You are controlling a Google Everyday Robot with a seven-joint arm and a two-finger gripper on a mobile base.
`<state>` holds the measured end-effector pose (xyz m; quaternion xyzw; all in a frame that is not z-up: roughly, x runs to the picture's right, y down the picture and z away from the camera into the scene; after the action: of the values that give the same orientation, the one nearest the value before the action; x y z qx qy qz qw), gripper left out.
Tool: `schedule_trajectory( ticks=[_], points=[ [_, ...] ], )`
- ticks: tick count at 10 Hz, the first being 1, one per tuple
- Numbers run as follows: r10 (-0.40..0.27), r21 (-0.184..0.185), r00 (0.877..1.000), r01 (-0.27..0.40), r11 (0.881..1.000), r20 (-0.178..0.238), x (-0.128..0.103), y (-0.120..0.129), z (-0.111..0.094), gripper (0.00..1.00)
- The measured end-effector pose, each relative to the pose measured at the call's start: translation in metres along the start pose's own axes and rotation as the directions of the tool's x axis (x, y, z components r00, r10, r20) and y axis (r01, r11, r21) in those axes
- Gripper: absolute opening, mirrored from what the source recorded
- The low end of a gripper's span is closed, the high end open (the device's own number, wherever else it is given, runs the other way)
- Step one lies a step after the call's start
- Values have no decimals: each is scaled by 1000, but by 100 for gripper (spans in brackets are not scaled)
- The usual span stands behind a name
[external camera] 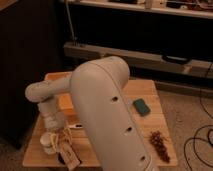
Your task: Place eraser in metal cup
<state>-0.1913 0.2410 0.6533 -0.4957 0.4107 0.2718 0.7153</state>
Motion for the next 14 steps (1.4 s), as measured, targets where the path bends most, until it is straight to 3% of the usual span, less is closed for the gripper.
schedule_trajectory(
  ticks=[4,6,8,10,12,13,14],
  points=[
    [-7,27,1000,7,1000,-10,-8,10,-1,77],
    [-13,37,999,14,999,-35,-13,12,6,80],
    [-12,36,999,13,999,-30,-16,12,6,80],
    [-15,26,999,14,1000,28,-13,16,-6,80],
    [26,-7,992,-25,1000,126,-10,18,-23,80],
    [66,-48,976,-57,997,206,-11,12,-33,80],
    [107,-96,947,-82,992,303,-13,2,-41,80]
  ],
)
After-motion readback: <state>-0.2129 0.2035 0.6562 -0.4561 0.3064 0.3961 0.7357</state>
